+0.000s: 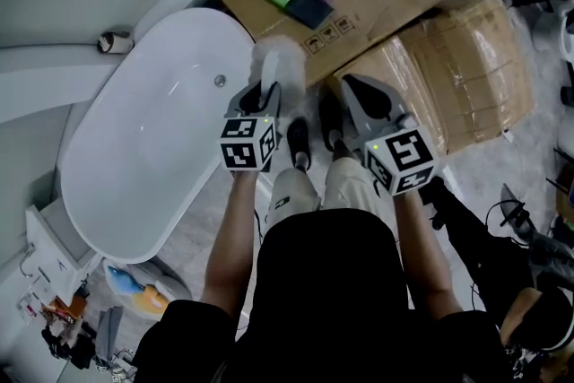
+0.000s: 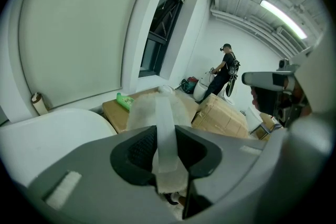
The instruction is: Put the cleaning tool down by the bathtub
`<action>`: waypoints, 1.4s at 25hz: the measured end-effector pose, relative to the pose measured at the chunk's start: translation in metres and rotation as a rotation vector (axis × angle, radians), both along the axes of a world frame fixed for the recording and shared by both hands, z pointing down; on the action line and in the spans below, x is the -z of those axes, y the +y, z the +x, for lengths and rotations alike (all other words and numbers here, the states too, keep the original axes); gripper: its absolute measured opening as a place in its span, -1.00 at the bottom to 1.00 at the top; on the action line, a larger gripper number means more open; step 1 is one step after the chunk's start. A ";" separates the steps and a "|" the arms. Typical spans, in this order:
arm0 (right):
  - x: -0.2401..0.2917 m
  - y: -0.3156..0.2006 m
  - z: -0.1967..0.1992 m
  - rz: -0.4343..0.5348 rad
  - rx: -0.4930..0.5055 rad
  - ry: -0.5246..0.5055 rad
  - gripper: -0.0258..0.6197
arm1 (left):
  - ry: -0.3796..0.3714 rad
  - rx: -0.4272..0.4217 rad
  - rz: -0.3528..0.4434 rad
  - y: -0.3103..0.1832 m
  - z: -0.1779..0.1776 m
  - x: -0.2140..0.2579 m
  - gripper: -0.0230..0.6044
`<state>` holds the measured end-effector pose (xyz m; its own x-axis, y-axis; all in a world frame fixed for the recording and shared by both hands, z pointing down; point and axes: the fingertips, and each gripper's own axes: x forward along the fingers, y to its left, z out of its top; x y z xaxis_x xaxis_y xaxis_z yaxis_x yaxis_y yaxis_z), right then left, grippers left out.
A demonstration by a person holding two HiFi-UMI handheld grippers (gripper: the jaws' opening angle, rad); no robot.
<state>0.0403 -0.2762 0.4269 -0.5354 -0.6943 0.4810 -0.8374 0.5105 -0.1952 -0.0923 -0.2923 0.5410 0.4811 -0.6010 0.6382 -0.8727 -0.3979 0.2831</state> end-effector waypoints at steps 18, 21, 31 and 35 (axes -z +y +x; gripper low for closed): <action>-0.076 -0.075 0.010 -0.085 0.099 -0.002 -0.90 | -0.055 0.108 -0.073 -0.067 0.007 -0.096 -0.63; -0.089 -0.084 0.010 -0.096 0.110 -0.007 -0.89 | -0.059 0.136 -0.092 -0.077 0.008 -0.113 -0.63; -0.127 -0.094 0.007 -0.152 0.133 -0.023 -0.89 | -0.070 0.154 -0.140 -0.097 0.018 -0.164 -0.63; -0.136 -0.097 0.005 -0.169 0.134 -0.026 -0.89 | -0.062 0.152 -0.152 -0.104 0.025 -0.181 -0.63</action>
<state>0.0455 -0.3729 0.5629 -0.6310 -0.5267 0.5696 -0.7580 0.5751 -0.3078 -0.0677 -0.3959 0.7219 0.3495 -0.5582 0.7525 -0.9369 -0.2174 0.2739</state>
